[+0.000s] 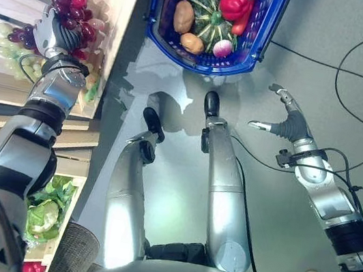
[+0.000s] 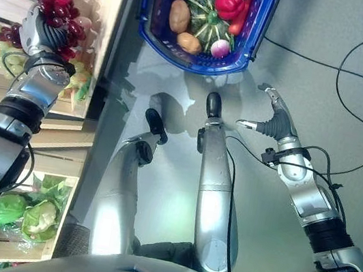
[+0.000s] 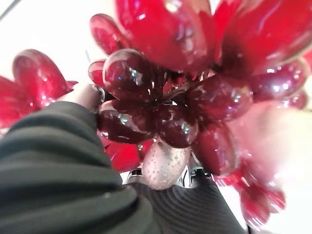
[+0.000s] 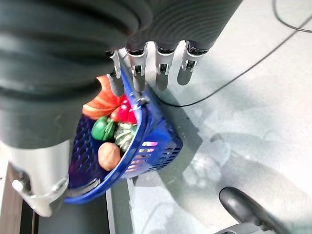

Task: Pick up fruits and vegetables into the basket

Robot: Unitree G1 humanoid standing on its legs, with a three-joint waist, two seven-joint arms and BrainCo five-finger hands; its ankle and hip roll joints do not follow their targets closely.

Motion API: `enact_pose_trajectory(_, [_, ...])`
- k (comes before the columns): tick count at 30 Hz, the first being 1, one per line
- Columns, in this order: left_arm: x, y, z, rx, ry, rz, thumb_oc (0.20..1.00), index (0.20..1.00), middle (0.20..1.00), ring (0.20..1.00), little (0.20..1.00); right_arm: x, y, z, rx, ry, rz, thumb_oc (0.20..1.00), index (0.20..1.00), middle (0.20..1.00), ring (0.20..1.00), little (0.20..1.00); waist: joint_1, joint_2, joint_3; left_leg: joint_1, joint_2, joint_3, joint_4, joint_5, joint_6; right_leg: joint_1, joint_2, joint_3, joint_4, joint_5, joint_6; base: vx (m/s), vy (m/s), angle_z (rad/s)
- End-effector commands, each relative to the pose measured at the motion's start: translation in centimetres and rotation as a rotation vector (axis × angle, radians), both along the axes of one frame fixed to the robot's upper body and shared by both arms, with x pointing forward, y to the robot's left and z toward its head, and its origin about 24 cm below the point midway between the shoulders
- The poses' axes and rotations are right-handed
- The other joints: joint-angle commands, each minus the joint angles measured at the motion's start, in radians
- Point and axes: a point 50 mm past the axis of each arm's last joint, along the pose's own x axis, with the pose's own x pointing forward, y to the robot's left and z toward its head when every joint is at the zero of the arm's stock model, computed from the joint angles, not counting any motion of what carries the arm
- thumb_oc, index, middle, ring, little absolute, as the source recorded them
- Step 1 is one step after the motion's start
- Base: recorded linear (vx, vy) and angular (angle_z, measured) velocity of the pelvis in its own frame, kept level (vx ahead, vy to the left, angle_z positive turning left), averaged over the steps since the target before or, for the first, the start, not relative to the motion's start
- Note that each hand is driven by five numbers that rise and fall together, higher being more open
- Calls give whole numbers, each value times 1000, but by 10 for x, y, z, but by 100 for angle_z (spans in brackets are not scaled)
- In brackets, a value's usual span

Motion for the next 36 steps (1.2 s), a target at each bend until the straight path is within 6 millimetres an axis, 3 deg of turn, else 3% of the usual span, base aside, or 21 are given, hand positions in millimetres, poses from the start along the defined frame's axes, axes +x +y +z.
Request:
enact_pose_trajectory(1, [-21,21,11,-65,-198,34,200,200,200,200,200,-12,14,-4,-50,-18,40,1000,1000,1000,1000,1000,37,-34,-41,58,-75,74,-60,-57,62,72,49,-13,-28,-67,64,-2,-10,16])
enact_pose_trajectory(6, [-31,6,17,-112,-342,-88,200,200,200,200,200,-12,28,4,-148,-53,86,1000,1000,1000,1000,1000,63,-34,-41,116,-89,60,-77,-64,67,140,41,-30,-51,-69,66,2,-16,9])
enact_pose_trajectory(11, [-40,-15,40,-80,-461,-235,200,200,200,200,200,-4,49,24,-234,-120,149,1000,1000,1000,1000,1000,92,-32,-41,173,-101,44,-92,-71,74,200,35,-43,-64,-75,65,4,-21,13])
enact_pose_trajectory(14, [-45,-33,55,-74,-523,-365,200,200,200,200,200,4,65,42,-276,-189,163,1000,1000,1000,1000,1000,112,-25,-41,205,-110,34,-99,-74,77,235,30,-50,-66,-81,64,-20,-5,7])
enact_pose_trajectory(15, [-47,-39,62,-77,-545,-402,200,200,200,200,200,8,70,51,-282,-212,161,1000,1000,1000,1000,1000,119,-21,-41,193,-111,42,-111,-46,82,223,26,-59,-78,-55,56,-75,-1,3])
enact_pose_trajectory(17, [-53,-61,75,-81,-584,-541,200,200,200,200,200,17,90,68,-303,-260,158,1000,1000,1000,1000,1000,143,-13,-41,224,-121,32,-122,-44,86,259,18,-68,-92,-54,53,-32,-7,7])
enact_pose_trajectory(22, [-58,-84,82,-131,-588,-735,200,200,200,200,200,23,107,84,-306,-330,153,1000,1000,1000,1000,1000,166,-7,-41,257,-131,19,-129,-45,90,299,8,-81,-103,-55,51,-3,-22,10])
enact_pose_trajectory(25, [-63,-111,87,-151,-595,-912,200,200,200,200,200,31,126,95,-296,-389,130,1000,1000,1000,1000,1000,191,-3,-41,293,-140,7,-134,-48,97,342,0,-94,-115,-53,50,4,-42,6])
enact_pose_trajectory(36, [-72,-160,91,-153,-553,-1193,200,200,200,200,200,41,156,94,-112,-381,148,1000,1000,1000,1000,1000,220,0,-41,330,-152,-11,-141,-51,106,396,-15,-116,-138,-41,54,-4,-47,8])
